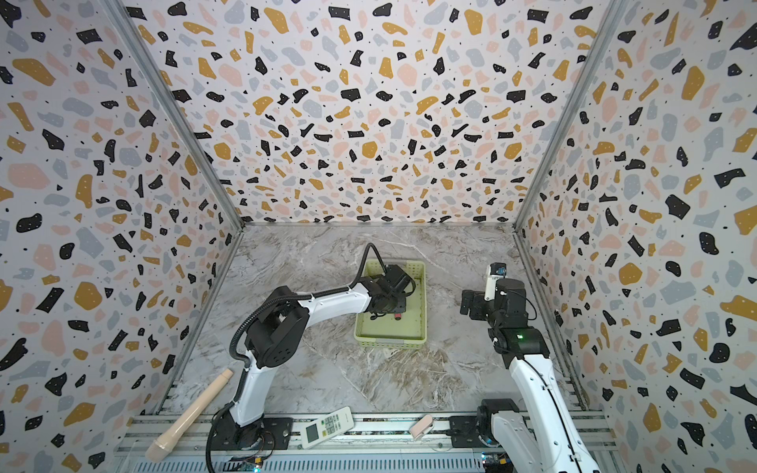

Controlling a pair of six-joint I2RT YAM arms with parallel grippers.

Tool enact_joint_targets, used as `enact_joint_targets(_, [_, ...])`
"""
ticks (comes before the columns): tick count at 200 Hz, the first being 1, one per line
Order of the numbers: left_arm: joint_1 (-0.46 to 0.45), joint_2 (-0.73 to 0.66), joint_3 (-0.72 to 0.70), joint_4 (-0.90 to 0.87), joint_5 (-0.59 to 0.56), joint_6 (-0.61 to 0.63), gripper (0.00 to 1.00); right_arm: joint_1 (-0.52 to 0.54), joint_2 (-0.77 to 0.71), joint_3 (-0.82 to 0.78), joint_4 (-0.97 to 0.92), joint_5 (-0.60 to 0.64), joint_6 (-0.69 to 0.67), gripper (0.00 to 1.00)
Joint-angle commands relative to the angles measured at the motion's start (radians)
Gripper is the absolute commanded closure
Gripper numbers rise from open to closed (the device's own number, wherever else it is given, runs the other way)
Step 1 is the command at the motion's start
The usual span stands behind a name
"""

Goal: Put the screwdriver in the bin
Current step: Place the screwdriver in the bin, then reset both arms

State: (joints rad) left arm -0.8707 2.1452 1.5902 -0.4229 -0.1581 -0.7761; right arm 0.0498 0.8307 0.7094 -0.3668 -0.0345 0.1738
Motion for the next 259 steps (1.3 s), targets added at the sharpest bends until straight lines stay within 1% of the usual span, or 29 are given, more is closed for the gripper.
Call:
enact_joint_targets(1, [-0.005, -0.077, 0.058, -0.040, -0.030, 0.031, 0.52, -0.005, 0.015, 0.037, -0.015, -0.005, -0.010, 0.03])
enact_joint_targets(7, [-0.004, -0.094, 0.069, -0.055, -0.045, 0.043, 0.46, -0.005, 0.021, 0.046, -0.017, -0.008, -0.010, 0.03])
enact_joint_targets(21, [-0.005, -0.151, 0.088, -0.072, -0.077, 0.078, 0.28, -0.005, 0.039, 0.066, -0.022, -0.018, -0.008, 0.03])
enact_joint_targets(41, [-0.004, -0.256, 0.087, -0.063, -0.115, 0.140, 0.07, -0.005, 0.065, 0.094, -0.020, -0.029, 0.004, 0.03])
enact_joint_targets(50, [-0.004, -0.305, 0.086, -0.064, -0.145, 0.173, 0.00, -0.005, 0.076, 0.105, -0.015, -0.027, 0.018, 0.03])
enact_joint_targets(62, [-0.005, -0.378, 0.068, -0.049, -0.208, 0.233, 0.00, -0.007, 0.093, 0.133, -0.021, -0.003, 0.051, 0.02])
enact_joint_targets(66, [-0.004, -0.402, 0.059, -0.042, -0.236, 0.254, 0.01, -0.007, 0.098, 0.140, -0.018, -0.002, 0.051, 0.00])
enact_joint_targets(77, [-0.004, -0.472, 0.017, -0.014, -0.315, 0.318, 0.00, -0.007, 0.109, 0.145, 0.013, -0.008, 0.043, 0.01])
enact_joint_targets(89, [0.000, -0.560, -0.065, 0.060, -0.412, 0.404, 0.00, -0.007, 0.117, 0.139, 0.065, -0.005, 0.037, 0.01])
enact_joint_targets(99, [0.011, -0.633, -0.165, 0.134, -0.494, 0.450, 0.01, -0.007, 0.126, 0.136, 0.100, -0.001, 0.040, 0.01])
enact_joint_targets(108, [0.033, -0.694, -0.242, 0.189, -0.532, 0.504, 0.00, -0.008, 0.139, 0.137, 0.120, 0.004, 0.045, 0.01])
enact_joint_targets(115, [0.066, -0.735, -0.299, 0.224, -0.532, 0.534, 0.00, -0.008, 0.147, 0.139, 0.133, 0.004, 0.051, 0.01])
enact_joint_targets(140, [0.240, -0.864, -0.470, 0.302, -0.484, 0.560, 0.00, -0.008, 0.168, 0.119, 0.201, -0.019, 0.071, 0.01])
enact_joint_targets(146, [0.276, -0.896, -0.517, 0.336, -0.490, 0.572, 0.00, -0.008, 0.173, 0.111, 0.218, -0.021, 0.072, 0.01])
enact_joint_targets(155, [0.314, -0.941, -0.586, 0.393, -0.519, 0.625, 0.01, -0.008, 0.184, 0.097, 0.249, -0.011, 0.070, 0.01])
enact_joint_targets(166, [0.345, -0.985, -0.688, 0.511, -0.559, 0.708, 0.01, -0.008, 0.196, 0.070, 0.297, 0.027, 0.069, 0.01])
enact_joint_targets(175, [0.368, -1.019, -0.785, 0.631, -0.568, 0.762, 0.00, -0.008, 0.205, 0.047, 0.338, 0.069, 0.073, 0.01])
enact_joint_targets(183, [0.393, -1.043, -0.860, 0.730, -0.540, 0.782, 0.01, -0.008, 0.212, 0.025, 0.379, 0.096, 0.078, 0.01])
enact_joint_targets(194, [0.430, -1.074, -0.944, 0.835, -0.456, 0.790, 0.00, -0.009, 0.224, -0.006, 0.446, 0.121, 0.074, 0.01])
enact_joint_targets(201, [0.447, -1.086, -0.999, 0.903, -0.431, 0.787, 0.00, -0.010, 0.232, -0.025, 0.480, 0.126, 0.062, 0.01])
enact_joint_targets(209, [0.455, -1.090, -1.056, 0.979, -0.437, 0.790, 0.00, -0.010, 0.239, -0.043, 0.517, 0.127, 0.039, 0.01])
enact_joint_targets(219, [0.458, -1.086, -1.120, 1.077, -0.491, 0.782, 0.00, -0.010, 0.245, -0.078, 0.580, 0.128, 0.015, 0.01])
enact_joint_targets(229, [0.460, -1.082, -1.167, 1.138, -0.530, 0.777, 0.01, -0.011, 0.248, -0.118, 0.650, 0.133, 0.006, 0.01])
enact_joint_targets(244, [0.461, -1.068, -1.230, 1.219, -0.538, 0.854, 0.00, -0.013, 0.257, -0.177, 0.757, 0.134, -0.016, 0.01])
enact_joint_targets(259, [0.464, -1.035, -1.268, 1.256, -0.570, 0.892, 0.01, -0.014, 0.281, -0.249, 0.898, 0.111, -0.098, 0.01])
